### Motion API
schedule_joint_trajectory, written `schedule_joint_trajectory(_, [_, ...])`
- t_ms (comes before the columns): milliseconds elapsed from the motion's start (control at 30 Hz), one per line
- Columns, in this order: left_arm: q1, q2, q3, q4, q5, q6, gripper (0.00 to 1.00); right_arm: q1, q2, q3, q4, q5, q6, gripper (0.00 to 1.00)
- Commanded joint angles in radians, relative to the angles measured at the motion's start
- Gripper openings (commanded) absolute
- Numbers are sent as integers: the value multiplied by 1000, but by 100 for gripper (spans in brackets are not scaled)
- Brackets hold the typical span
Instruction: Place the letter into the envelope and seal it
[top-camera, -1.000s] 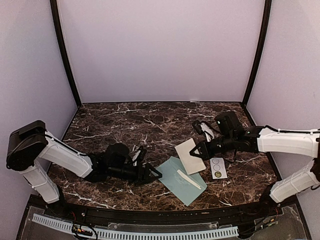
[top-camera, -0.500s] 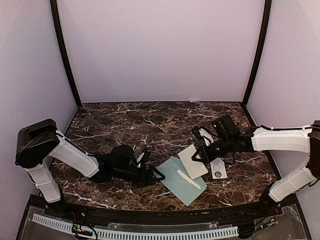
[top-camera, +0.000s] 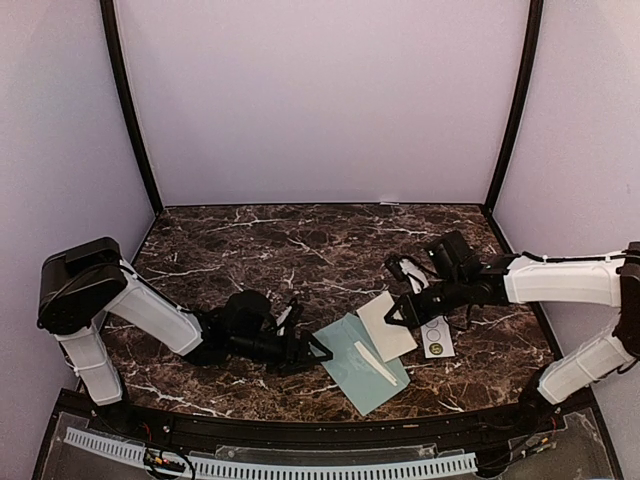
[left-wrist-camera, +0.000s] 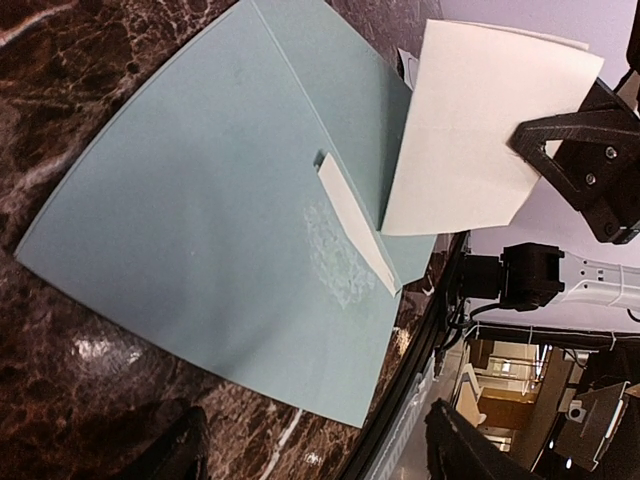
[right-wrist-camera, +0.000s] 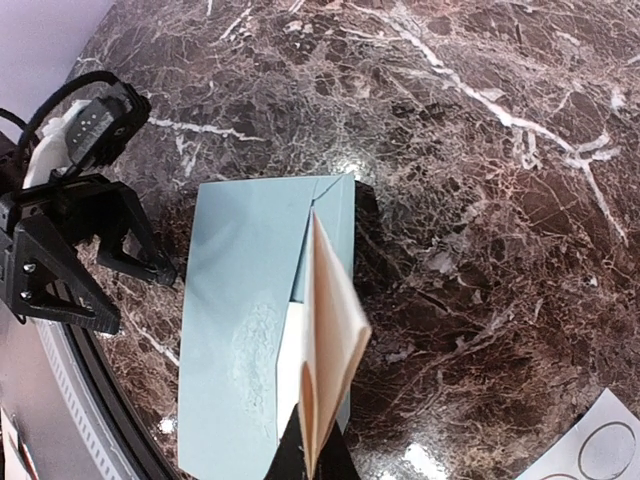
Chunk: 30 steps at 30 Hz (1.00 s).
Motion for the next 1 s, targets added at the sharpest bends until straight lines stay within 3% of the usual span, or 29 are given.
schedule_joint_trajectory(0, [-2, 8, 14, 14, 10, -5, 73, -8, -58, 33, 3, -58, 26, 0])
schedule_joint_trajectory(433, [-2, 9, 19, 10, 19, 3, 73, -8, -77, -75, 81, -107, 70, 0])
schedule_joint_trajectory(967, [-11, 16, 18, 8, 45, -9, 73, -7, 0, -87, 58, -11, 42, 0])
